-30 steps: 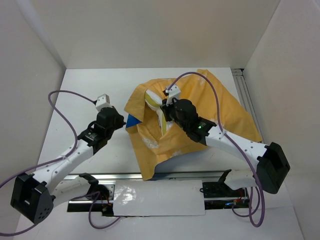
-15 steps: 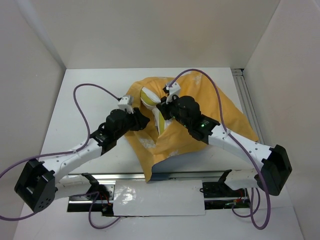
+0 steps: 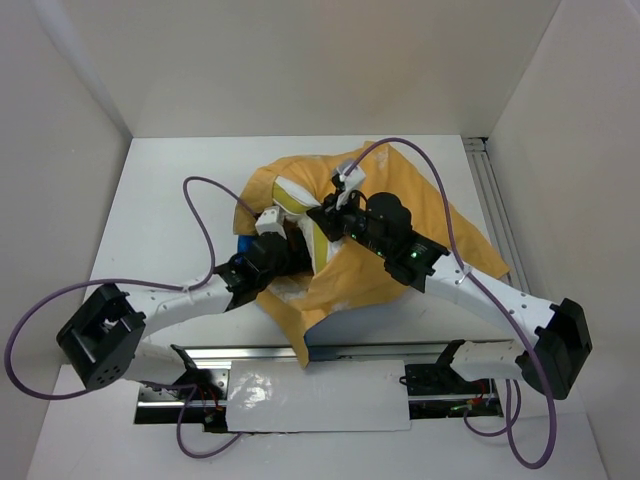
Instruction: Put the pillow into the pillowcase
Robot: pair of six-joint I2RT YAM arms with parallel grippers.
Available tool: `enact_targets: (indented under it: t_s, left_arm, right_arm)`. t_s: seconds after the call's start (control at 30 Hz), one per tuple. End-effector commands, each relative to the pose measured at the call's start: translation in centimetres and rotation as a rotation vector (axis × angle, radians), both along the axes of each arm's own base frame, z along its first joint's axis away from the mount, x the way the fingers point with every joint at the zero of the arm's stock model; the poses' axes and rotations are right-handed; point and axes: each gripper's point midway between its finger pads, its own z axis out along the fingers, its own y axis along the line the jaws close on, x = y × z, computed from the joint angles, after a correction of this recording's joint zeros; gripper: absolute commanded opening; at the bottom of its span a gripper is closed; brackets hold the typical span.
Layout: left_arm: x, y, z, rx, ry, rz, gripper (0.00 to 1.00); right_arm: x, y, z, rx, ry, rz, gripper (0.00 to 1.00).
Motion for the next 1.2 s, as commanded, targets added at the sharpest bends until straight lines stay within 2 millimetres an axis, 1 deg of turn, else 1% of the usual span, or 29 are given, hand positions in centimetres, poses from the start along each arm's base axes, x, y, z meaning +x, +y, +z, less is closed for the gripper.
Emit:
enact_targets:
  t_s: [0.0,0.03,0.07,0.13,0.17,0.2,0.27,0.3,0.33,0.37,0.4,0.43,0.47,0.5,0.53,0.57,0.63,0.67,0.73,0.8,0.83,0.87,0.93,0.97,1.0,1.03,1.07,1.13,1.17]
  left_arm:
    - [0.6,3.6,-0.8,0.057,0.022,0.26,0.86]
    - [0.5,3.7,-0.9,0.054,0.031,0.267,0.88]
    - [0.3,3.9,-1.3,0.059,0.047,0.273,0.88]
    - [0.4,3.8,-0.8,0.03,0.06,0.307,1.0]
    - [-0.1,4.5,-1.3,0.069,0.094,0.326,1.0]
    - [0.4,4.7,0.0,0.049,0.088,0.376,1.0]
    - [0.3,5.2,0.4,0.074,0.102,0.396,1.0]
    - [0.4,5.4,1.1,0.083,0.085,0.397,1.0]
    - [0.3,5.4,1.5,0.091,0.077,0.372,1.0]
    - [0.4,5.1,3.2,0.058,0.041,0.349,1.0]
    - [0.1,5.1,3.5,0.051,0.035,0.337,1.0]
    - [-0.1,4.6,4.3,0.037,0.024,0.291,1.0]
    - [-0.5,4.6,5.3,0.016,0.008,0.267,1.0]
    - [-0.7,4.9,5.7,0.004,0.011,0.262,1.0]
    - [-1.2,4.4,6.2,-0.002,0.01,0.209,1.0]
    - [-1.8,4.4,6.3,-0.003,0.021,0.193,1.0]
    - [-2.7,4.3,7.6,-0.019,0.011,0.137,1.0]
    - [-3.1,4.4,7.8,-0.021,0.016,0.128,1.0]
    - [-3.9,4.5,8.5,-0.014,0.006,0.079,0.98]
    - [-4.8,4.0,8.2,-0.013,0.023,0.02,0.98]
    - [-5.3,4.0,6.9,-0.002,0.05,0.002,0.99]
    - [-5.6,3.6,6.4,-0.012,0.065,-0.035,0.99]
    - [-5.9,2.0,6.0,-0.053,0.055,-0.115,0.99]
    - [-7.0,1.0,4.7,-0.075,0.091,-0.185,0.99]
    - [-7.1,0.7,4.1,-0.087,0.106,-0.208,0.99]
    - [-7.4,0.3,3.9,-0.108,0.112,-0.227,0.99]
    - [-8.0,-0.1,3.1,-0.137,0.131,-0.246,0.99]
    - [-8.3,0.1,1.8,-0.147,0.158,-0.231,0.99]
    - [-8.7,0.4,0.5,-0.145,0.173,-0.225,0.99]
  right_arm:
    - [-2.3,1.0,10.7,0.244,-0.268,0.12,0.0]
    - [-2.3,1.1,10.4,0.243,-0.267,0.121,0.0]
    - [-2.6,1.2,10.7,0.242,-0.287,0.137,0.0]
    - [-3.1,1.5,10.6,0.226,-0.308,0.177,0.0]
    - [-3.2,1.6,10.6,0.219,-0.316,0.187,0.0]
    - [-3.3,1.4,10.5,0.207,-0.332,0.185,0.0]
    - [-3.3,1.2,9.6,0.181,-0.331,0.184,0.0]
    - [-3.3,1.3,9.1,0.175,-0.324,0.185,0.0]
    - [-2.8,0.9,8.8,0.16,-0.321,0.149,0.0]
    - [-2.2,0.9,7.6,0.138,-0.296,0.125,0.0]
    - [-1.6,0.9,6.7,0.12,-0.275,0.1,0.0]
    - [-1.3,0.7,6.2,0.106,-0.273,0.085,0.0]
    - [-1.2,0.6,5.7,0.098,-0.265,0.075,0.0]
    - [-1.0,0.7,5.7,0.102,-0.269,0.075,0.0]
    - [-0.8,0.5,5.1,0.087,-0.267,0.06,0.0]
    - [-0.6,0.7,5.0,0.089,-0.269,0.06,0.0]
    - [-0.1,1.1,4.1,0.07,-0.263,0.045,0.0]
    - [0.1,1.3,3.6,0.061,-0.255,0.046,0.0]
    - [0.4,1.7,3.9,0.074,-0.266,0.045,0.0]
    - [0.4,1.7,4.5,0.09,-0.282,0.043,0.0]
    - [0.6,1.6,4.8,0.098,-0.288,0.03,0.0]
    - [0.6,1.3,5.2,0.104,-0.294,0.017,0.0]
    - [0.6,1.3,5.5,0.113,-0.302,0.016,0.0]
    - [0.5,1.4,5.5,0.113,-0.303,0.025,0.0]
    - [0.3,1.2,6.3,0.127,-0.315,0.024,0.0]
    - [0.3,1.2,6.3,0.127,-0.315,0.024,0.0]
    - [0.3,0.9,6.7,0.133,-0.32,0.014,0.0]
    - [0.1,0.7,7.6,0.155,-0.34,0.012,0.0]
    - [-0.1,0.5,8.1,0.164,-0.348,0.011,0.0]
